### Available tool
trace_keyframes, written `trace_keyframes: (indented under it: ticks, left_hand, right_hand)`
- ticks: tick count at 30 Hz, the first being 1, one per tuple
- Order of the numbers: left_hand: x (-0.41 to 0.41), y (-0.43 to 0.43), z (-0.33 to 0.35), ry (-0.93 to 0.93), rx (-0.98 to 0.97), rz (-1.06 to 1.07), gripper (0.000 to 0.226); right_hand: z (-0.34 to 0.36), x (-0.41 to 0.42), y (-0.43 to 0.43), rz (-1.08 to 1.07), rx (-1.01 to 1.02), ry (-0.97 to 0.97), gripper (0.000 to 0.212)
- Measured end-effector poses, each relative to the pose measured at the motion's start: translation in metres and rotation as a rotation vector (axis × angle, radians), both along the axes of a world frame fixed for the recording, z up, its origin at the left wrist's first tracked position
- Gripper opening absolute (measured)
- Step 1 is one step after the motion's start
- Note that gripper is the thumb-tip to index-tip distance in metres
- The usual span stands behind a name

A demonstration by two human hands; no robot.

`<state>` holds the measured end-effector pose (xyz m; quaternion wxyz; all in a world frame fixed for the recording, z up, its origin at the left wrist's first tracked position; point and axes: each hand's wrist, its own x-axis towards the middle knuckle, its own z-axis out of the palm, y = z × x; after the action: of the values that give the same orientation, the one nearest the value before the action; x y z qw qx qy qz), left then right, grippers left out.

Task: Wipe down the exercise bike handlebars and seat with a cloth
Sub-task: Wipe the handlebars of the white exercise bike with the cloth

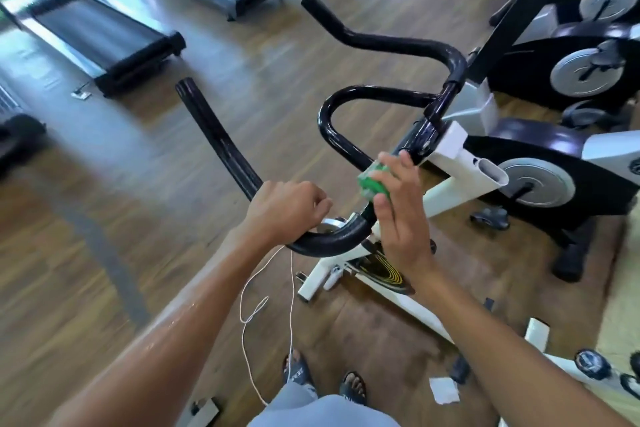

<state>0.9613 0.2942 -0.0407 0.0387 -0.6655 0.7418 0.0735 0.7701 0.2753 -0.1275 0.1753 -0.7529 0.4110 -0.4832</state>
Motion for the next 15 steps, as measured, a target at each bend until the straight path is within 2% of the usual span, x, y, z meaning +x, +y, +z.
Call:
trace_keyframes:
  ticks: [3,7,11,15]
  left_hand:
    - [0.000,0.001,-0.003,0.009,-0.006,0.002,0.041]
    - [-0.001,-0.001,-0.004,0.024,-0.012,0.006,0.040]
    - [0.001,-0.002,-0.005,0.026,-0.023,-0.003,0.039]
    - [0.004,-0.004,-0.005,0.016,-0.015,-0.019,0.040]
  right_hand:
    - [0.004,0.008,0.007,-0.042,0.088,-0.111,0.036]
    - [-0.006,0.014,0.037,0.079,0.013,-0.052,0.042]
    - [0.006,0.002,-0.007,-0.044,0.082,-0.073,0.043]
    - [0.005,0.016,0.022,-0.031,0.107,-0.075,0.043]
